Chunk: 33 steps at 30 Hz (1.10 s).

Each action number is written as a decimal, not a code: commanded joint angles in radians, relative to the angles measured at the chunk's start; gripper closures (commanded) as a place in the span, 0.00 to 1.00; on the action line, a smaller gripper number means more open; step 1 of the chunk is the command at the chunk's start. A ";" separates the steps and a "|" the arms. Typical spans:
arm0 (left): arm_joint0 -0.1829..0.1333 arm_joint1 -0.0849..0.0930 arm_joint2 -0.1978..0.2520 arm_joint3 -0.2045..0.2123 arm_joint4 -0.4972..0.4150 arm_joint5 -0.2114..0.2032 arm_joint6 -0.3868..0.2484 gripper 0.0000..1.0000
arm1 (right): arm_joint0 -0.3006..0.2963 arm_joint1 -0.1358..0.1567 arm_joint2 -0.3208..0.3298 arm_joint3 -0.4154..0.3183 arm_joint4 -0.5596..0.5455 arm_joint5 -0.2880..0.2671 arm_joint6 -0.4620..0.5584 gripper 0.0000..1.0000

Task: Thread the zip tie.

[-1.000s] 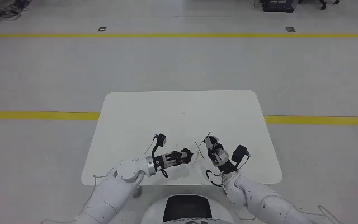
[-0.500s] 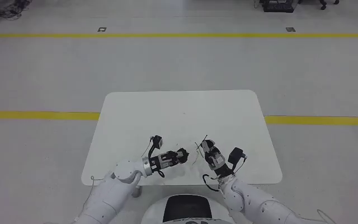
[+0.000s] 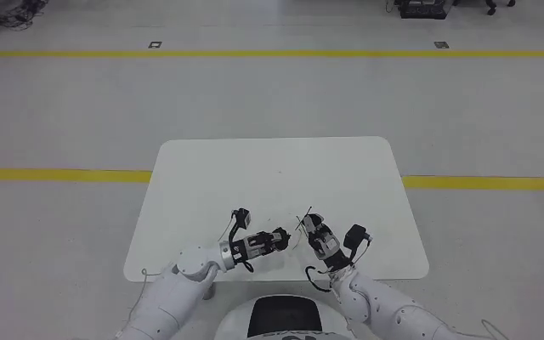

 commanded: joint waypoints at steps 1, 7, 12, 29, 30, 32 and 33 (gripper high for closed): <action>0.003 -0.004 0.004 0.002 0.023 0.000 0.022 1.00 | -0.007 -0.004 0.006 -0.002 -0.006 0.000 -0.003 1.00; 0.008 -0.020 0.001 0.010 0.046 0.000 0.063 1.00 | -0.023 -0.013 0.020 0.001 -0.013 0.000 -0.005 1.00; 0.012 -0.032 -0.010 0.005 0.030 0.000 0.057 1.00 | -0.028 -0.016 0.023 0.000 -0.014 0.000 -0.008 1.00; 0.012 -0.032 -0.010 0.005 0.030 0.000 0.057 1.00 | -0.074 -0.024 0.093 -0.032 -0.073 0.028 0.028 1.00; 0.012 -0.032 -0.010 0.005 0.030 0.000 0.057 1.00 | -0.077 -0.025 0.098 -0.033 -0.077 0.028 0.029 1.00; 0.012 -0.032 -0.010 0.005 0.030 0.000 0.057 1.00 | -0.084 -0.027 0.108 -0.035 -0.085 0.026 0.031 1.00; 0.012 -0.032 -0.010 0.005 0.030 0.000 0.057 1.00 | -0.087 -0.029 0.112 -0.036 -0.088 0.024 0.032 1.00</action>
